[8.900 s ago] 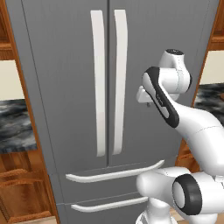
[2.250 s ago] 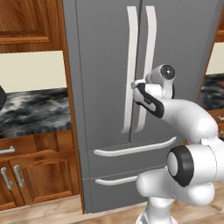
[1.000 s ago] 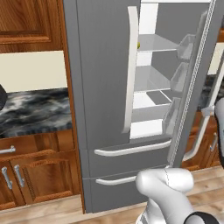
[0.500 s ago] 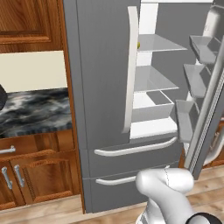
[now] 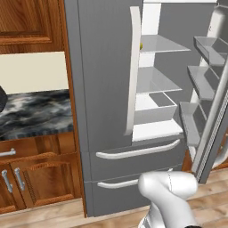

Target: Retrieve a lemon from the fridge and place it on the cutting board with the fish.

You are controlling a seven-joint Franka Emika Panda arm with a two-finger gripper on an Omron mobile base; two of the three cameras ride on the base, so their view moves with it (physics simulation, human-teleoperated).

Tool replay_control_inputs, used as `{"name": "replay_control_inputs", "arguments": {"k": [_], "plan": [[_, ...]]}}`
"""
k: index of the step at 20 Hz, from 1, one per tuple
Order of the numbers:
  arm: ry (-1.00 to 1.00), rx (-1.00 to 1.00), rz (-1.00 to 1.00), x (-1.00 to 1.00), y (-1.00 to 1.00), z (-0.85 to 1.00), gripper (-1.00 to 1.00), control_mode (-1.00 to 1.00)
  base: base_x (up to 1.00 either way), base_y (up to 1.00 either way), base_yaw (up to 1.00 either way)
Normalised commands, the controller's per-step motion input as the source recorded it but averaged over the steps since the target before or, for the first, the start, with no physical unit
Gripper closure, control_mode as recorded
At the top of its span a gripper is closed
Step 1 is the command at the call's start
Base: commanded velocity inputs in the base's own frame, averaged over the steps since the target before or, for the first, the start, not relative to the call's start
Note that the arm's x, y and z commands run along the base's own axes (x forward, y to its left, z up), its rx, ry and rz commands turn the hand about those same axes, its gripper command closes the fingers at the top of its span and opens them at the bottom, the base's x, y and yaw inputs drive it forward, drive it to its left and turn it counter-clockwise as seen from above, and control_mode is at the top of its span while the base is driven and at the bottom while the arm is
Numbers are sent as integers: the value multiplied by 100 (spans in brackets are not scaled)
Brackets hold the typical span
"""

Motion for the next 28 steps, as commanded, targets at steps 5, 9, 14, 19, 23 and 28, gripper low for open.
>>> {"name": "replay_control_inputs", "arguments": {"k": [5, 9, 14, 19, 23, 28], "plan": [[45, -56, -6, 18, 100, 0, -100, -100, 0, 0, 0], [42, -42, -4, 56, 69, -9, -100, -100, 0, 0, 0], [6, -12, 0, 59, -4, -40, -100, -100, 0, 0, 0], [0, 0, 1, 68, -41, -37, -100, -100, 0, 0, 0], [0, 0, 0, 27, -34, -28, -100, -100, 0, 0, 0], [0, 0, 0, 6, -30, -25, -100, -100, 0, 0, 0]]}}
